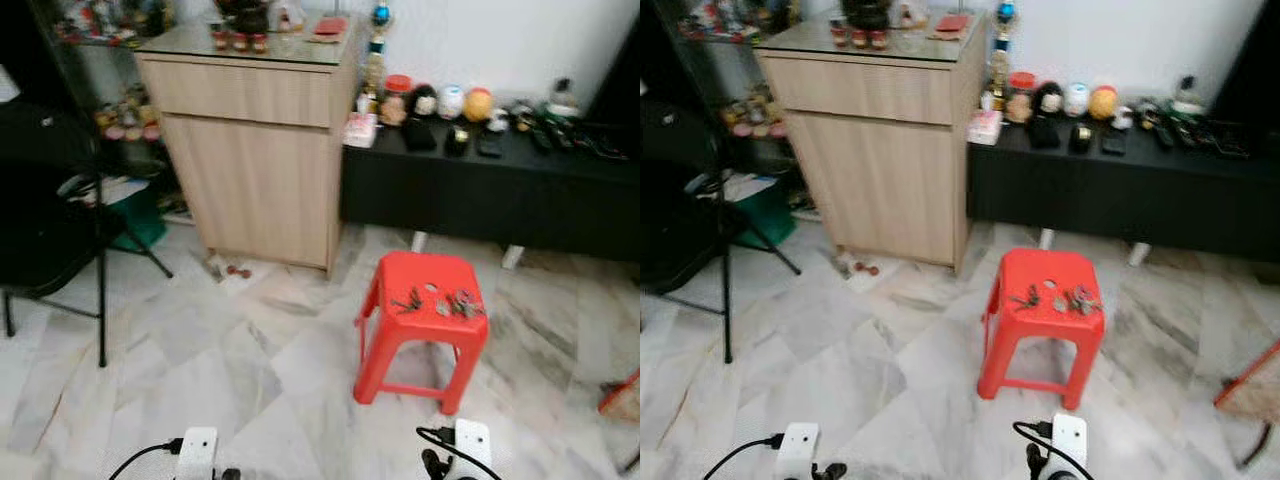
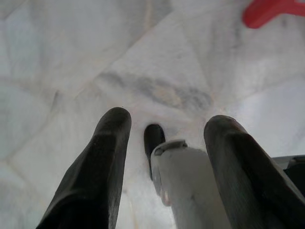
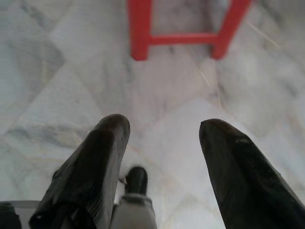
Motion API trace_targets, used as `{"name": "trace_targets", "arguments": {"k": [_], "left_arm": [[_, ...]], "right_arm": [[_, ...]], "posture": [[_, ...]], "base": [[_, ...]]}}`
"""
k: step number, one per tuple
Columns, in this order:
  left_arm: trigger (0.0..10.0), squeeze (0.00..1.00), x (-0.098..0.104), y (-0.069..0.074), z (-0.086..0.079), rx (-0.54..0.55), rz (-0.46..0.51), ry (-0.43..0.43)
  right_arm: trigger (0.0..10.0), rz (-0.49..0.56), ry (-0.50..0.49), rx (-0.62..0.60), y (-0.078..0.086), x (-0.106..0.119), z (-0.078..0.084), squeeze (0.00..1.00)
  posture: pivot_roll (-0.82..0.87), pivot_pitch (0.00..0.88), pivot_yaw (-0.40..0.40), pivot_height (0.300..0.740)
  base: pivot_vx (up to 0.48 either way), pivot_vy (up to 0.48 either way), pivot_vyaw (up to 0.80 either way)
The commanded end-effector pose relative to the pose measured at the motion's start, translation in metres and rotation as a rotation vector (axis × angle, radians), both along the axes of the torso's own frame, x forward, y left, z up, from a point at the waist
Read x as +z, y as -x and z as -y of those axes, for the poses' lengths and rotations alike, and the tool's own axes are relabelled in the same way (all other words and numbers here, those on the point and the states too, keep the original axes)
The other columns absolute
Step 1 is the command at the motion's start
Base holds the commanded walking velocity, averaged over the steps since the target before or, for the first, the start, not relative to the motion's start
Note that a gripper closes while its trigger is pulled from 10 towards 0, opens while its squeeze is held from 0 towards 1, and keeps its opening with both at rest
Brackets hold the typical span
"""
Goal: Hang keys on a hook
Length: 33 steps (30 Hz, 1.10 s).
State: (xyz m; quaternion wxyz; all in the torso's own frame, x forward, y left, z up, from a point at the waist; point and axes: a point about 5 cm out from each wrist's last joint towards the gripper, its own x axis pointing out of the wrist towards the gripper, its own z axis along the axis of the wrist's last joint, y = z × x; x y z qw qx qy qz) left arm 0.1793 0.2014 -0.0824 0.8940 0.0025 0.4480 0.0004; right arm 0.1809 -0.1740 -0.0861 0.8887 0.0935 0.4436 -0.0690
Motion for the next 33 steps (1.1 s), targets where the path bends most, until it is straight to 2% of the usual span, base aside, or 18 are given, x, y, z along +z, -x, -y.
{"name": "trace_targets", "arguments": {"k": [1,33], "left_arm": [[10.0,0.00,0.0003,-0.0002,-0.0017,0.002,-0.002,-0.003],[10.0,0.00,-0.0002,0.0000,0.0012,-0.002,-0.002,0.005]], "right_arm": [[10.0,0.014,-0.010,0.007,-0.0041,0.0018,-0.0030,0.00],[10.0,0.014,-0.011,0.002,-0.0039,0.0017,-0.0026,0.00]], "posture": [[0.00,0.000,-0.059,0.740],[0.00,0.000,-0.060,0.740]], "base": [[0.270,0.000,0.00],[0.275,0.000,0.00]]}}
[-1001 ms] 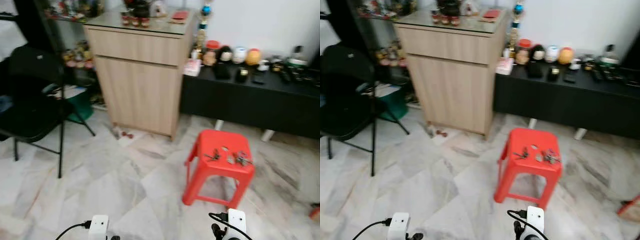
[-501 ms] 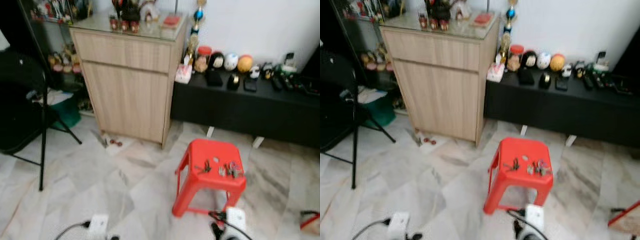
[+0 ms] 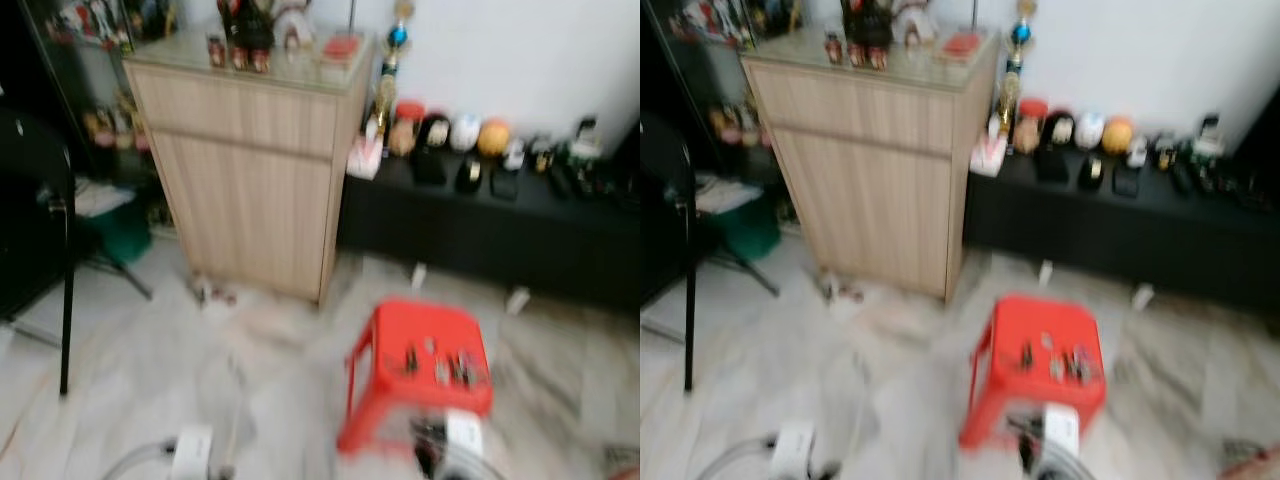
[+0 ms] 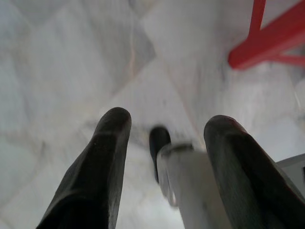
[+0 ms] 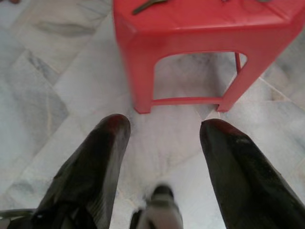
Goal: Hang keys on a hook
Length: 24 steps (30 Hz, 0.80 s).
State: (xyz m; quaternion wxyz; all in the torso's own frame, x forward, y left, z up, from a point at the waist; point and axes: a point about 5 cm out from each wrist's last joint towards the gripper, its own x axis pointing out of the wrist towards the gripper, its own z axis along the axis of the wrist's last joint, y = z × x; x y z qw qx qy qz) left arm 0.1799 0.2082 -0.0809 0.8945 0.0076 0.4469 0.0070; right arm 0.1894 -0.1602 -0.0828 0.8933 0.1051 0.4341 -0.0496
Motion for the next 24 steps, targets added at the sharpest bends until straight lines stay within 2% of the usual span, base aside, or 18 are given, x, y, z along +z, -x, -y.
{"name": "trace_targets", "arguments": {"k": [1,19,24], "left_arm": [[10.0,0.00,-0.0018,0.0007,0.0080,-0.009,-0.005,0.020],[10.0,0.00,-0.0025,0.0020,0.0082,-0.006,-0.010,0.019],[10.0,0.00,-0.0025,0.0022,0.0085,-0.009,-0.008,0.025]], "right_arm": [[10.0,-0.012,0.024,-0.022,0.0047,-0.0015,0.0112,0.00],[10.0,-0.013,0.024,-0.025,0.0052,-0.0017,0.0116,0.00],[10.0,-0.013,0.024,-0.024,0.0051,-0.0017,0.0115,0.00]], "posture": [[0.00,0.000,-0.060,0.740],[-0.01,0.000,-0.060,0.740],[-0.01,0.000,-0.060,0.740]], "base": [[0.277,0.000,0.00],[0.276,0.000,0.00],[0.000,0.000,0.00]]}}
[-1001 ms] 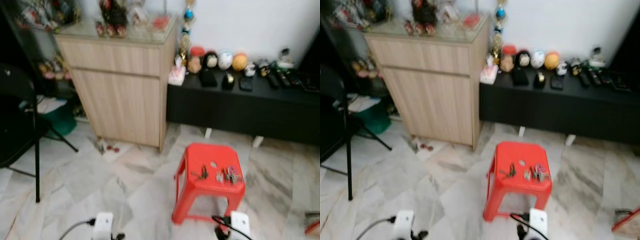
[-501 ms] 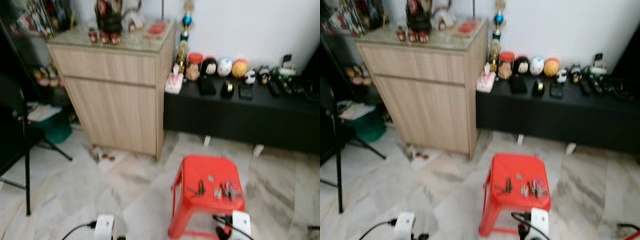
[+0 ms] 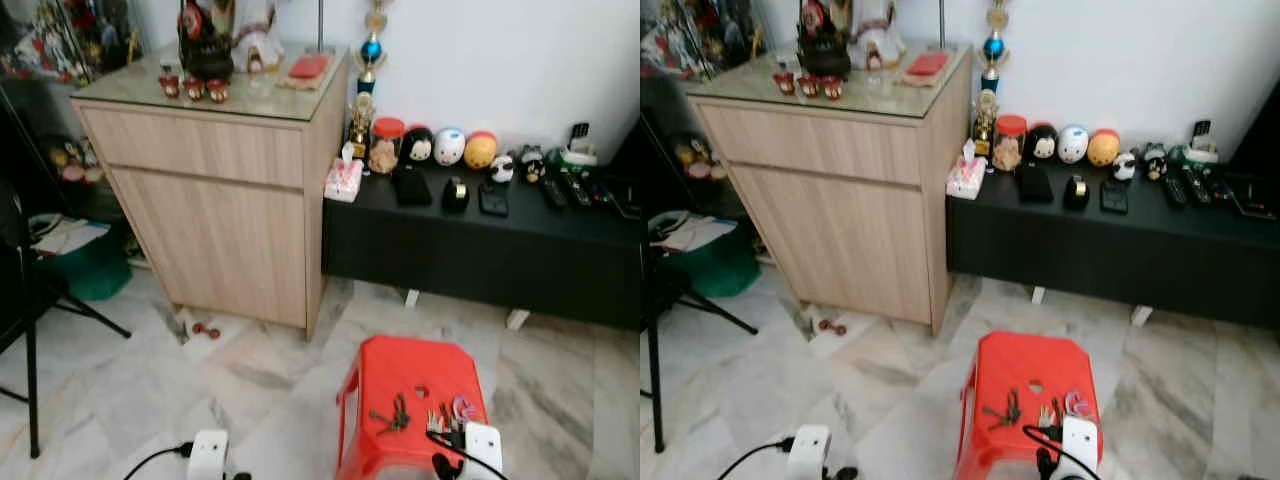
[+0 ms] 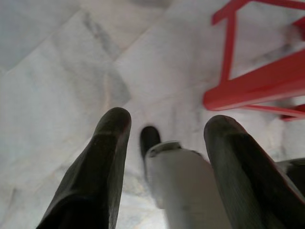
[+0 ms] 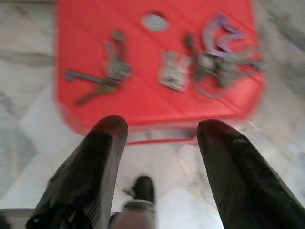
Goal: Hang keys on a hook
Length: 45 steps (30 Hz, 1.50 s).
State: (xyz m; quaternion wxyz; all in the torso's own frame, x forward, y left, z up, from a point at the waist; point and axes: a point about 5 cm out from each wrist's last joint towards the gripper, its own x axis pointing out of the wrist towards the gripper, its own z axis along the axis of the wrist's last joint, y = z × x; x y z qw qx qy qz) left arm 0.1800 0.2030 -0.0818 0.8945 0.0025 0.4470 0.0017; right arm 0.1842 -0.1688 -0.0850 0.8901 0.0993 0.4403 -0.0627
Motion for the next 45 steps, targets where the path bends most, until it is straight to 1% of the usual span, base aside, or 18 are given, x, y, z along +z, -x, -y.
{"name": "trace_targets", "arguments": {"k": [1,16,19,25,30,37,45], "left_arm": [[10.0,0.00,-0.0017,0.0023,0.0033,-0.004,-0.008,0.011],[10.0,0.00,-0.0029,0.0044,0.0036,0.026,-0.018,0.026],[10.0,0.00,-0.0030,0.0046,0.0034,0.026,-0.020,0.025],[10.0,0.00,-0.0033,0.0052,0.0031,0.024,-0.022,0.027],[10.0,0.00,-0.0034,0.0054,0.0034,0.018,-0.024,0.026],[10.0,0.00,-0.0036,0.0058,0.0032,0.018,-0.026,0.025],[10.0,0.00,-0.0035,0.0057,0.0032,0.019,-0.026,0.026]], "right_arm": [[10.0,0.004,0.003,-0.006,-0.0001,0.0004,0.0029,0.00],[10.0,0.014,0.012,-0.026,-0.0004,0.0008,0.0038,0.00],[10.0,0.018,0.010,-0.059,0.0001,0.0008,0.0042,0.00],[10.0,0.018,0.014,-0.072,0.0011,0.0004,0.0042,0.00],[10.0,0.016,0.017,-0.075,0.0018,0.0000,0.0042,0.00],[10.0,0.023,0.017,-0.073,0.0016,0.0003,0.0040,0.00],[10.0,0.027,0.013,-0.071,0.0012,0.0005,0.0035,0.00]], "posture": [[-0.01,0.000,-0.060,0.740],[-0.01,0.000,-0.061,0.740],[-0.01,0.000,-0.061,0.740],[0.00,0.000,-0.058,0.740],[0.00,0.000,-0.054,0.740],[0.00,0.000,-0.055,0.740],[0.00,0.000,-0.055,0.740]], "base": [[0.000,0.000,0.00],[0.000,0.000,0.00],[0.000,0.000,0.00],[0.000,0.000,0.00],[0.000,0.000,-0.80],[0.000,0.000,0.00],[0.000,0.372,0.00]]}}
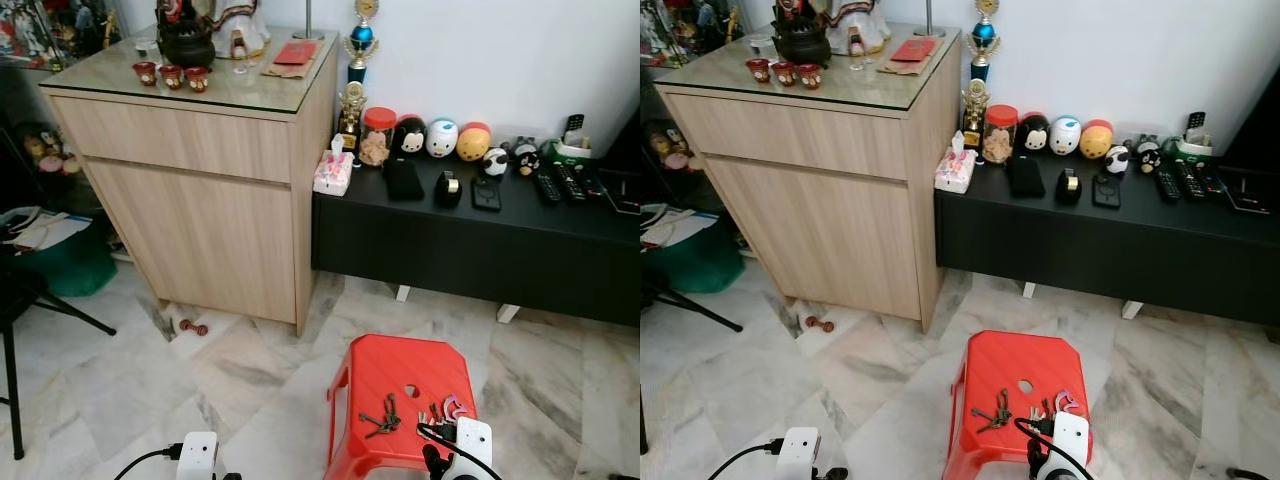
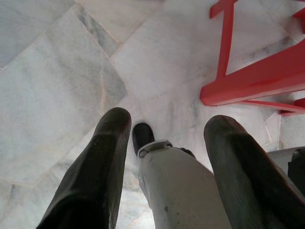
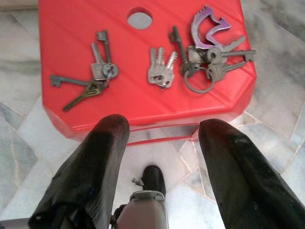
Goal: Hang keys on a hook
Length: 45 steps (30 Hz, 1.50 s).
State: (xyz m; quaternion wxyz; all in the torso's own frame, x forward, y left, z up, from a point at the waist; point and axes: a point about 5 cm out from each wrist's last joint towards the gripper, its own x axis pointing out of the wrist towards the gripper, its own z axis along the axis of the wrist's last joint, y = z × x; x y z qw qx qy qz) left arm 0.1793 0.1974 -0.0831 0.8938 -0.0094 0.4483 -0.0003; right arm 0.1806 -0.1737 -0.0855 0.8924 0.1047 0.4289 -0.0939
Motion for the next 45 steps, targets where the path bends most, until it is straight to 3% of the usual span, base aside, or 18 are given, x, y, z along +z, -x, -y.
{"name": "trace_targets", "arguments": {"k": [1,10,45], "left_arm": [[10.0,0.00,-0.0021,0.0046,-0.0023,0.012,-0.022,0.004],[10.0,0.00,-0.0019,0.0042,-0.0028,0.018,-0.021,0.003],[10.0,0.00,-0.0011,0.0030,-0.0012,-0.004,-0.003,0.002]], "right_arm": [[10.0,0.011,-0.008,-0.009,-0.0025,0.0012,-0.0015,0.00],[10.0,0.010,-0.011,-0.011,-0.0032,0.0014,-0.0018,0.00],[10.0,0.036,-0.002,-0.037,-0.0046,0.0028,-0.0013,0.00]], "posture": [[0.00,0.000,-0.055,0.740],[0.00,0.000,-0.055,0.740],[0.00,0.000,-0.058,0.740]], "base": [[0.000,0.382,0.00],[0.000,0.372,0.00],[0.007,0.000,0.00]]}}
